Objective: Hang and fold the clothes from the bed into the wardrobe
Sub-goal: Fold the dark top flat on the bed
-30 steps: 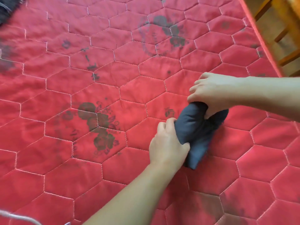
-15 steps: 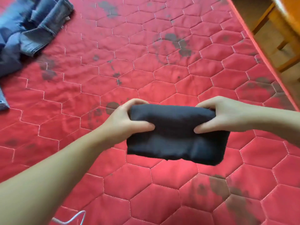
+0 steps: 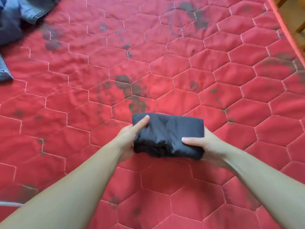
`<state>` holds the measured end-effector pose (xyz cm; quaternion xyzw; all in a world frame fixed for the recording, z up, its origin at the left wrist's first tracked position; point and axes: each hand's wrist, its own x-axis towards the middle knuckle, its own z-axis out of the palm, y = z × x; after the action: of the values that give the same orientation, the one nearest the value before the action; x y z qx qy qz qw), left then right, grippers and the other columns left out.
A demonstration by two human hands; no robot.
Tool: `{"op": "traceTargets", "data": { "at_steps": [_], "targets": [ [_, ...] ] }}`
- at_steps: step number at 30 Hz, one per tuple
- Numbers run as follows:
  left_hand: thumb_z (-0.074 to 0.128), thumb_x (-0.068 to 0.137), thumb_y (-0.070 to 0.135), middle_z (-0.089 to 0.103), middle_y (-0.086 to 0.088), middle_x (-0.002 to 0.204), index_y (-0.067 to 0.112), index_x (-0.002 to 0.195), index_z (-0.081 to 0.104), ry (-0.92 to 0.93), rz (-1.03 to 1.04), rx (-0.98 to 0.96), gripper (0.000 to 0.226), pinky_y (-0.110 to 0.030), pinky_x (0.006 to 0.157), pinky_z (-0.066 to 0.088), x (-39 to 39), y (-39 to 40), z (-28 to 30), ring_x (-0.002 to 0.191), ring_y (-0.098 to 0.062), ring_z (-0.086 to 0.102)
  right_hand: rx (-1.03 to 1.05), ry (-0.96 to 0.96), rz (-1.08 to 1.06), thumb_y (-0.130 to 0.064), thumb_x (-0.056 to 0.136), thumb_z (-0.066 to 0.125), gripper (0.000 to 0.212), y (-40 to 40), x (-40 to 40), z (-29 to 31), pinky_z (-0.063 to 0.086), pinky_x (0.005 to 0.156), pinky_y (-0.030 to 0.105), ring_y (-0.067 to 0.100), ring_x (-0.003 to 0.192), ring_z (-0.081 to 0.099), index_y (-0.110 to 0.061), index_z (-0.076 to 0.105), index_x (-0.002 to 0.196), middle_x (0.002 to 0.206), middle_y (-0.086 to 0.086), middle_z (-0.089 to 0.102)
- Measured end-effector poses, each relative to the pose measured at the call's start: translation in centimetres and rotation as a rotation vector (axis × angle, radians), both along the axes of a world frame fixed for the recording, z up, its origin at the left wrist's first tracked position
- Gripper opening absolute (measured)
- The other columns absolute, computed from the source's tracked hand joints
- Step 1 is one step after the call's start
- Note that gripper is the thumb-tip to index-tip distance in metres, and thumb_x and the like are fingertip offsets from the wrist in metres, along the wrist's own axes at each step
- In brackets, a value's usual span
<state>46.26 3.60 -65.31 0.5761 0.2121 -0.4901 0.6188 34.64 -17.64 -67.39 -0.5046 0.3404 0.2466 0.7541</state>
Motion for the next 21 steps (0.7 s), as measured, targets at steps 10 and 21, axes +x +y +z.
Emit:
{"op": "traceTargets", "data": {
  "at_steps": [10, 21],
  "targets": [
    [0.078, 0.046, 0.016, 0.073, -0.015, 0.103, 0.003, 0.108, 0.067, -0.117, -0.395, 0.035, 0.065, -0.040, 0.080, 0.053, -1.5, 3.7, 1.7, 0.088, -0.027, 0.069, 0.042, 0.076, -0.205, -0.016, 0.081, 0.062, 0.050, 0.6, -2.4, 3.2, 0.053, 0.085, 0.037, 0.028, 0.102, 0.065, -0.004, 0.056, 0.129, 0.121, 0.017, 0.066],
    [0.061, 0.048, 0.003, 0.052, -0.015, 0.081, 0.004, 0.097, 0.061, -0.484, 0.043, -0.067, 0.049, -0.027, 0.055, 0.036, 6.7, 10.2, 30.7, 0.062, -0.023, 0.051, -0.334, -0.288, -0.164, -0.021, 0.099, 0.051, 0.017, 7.8, 10.1, 32.7, 0.055, 0.077, 0.044, 0.020, 0.086, 0.065, -0.027, 0.061, 0.111, 0.098, -0.002, 0.071]
  ]
}}
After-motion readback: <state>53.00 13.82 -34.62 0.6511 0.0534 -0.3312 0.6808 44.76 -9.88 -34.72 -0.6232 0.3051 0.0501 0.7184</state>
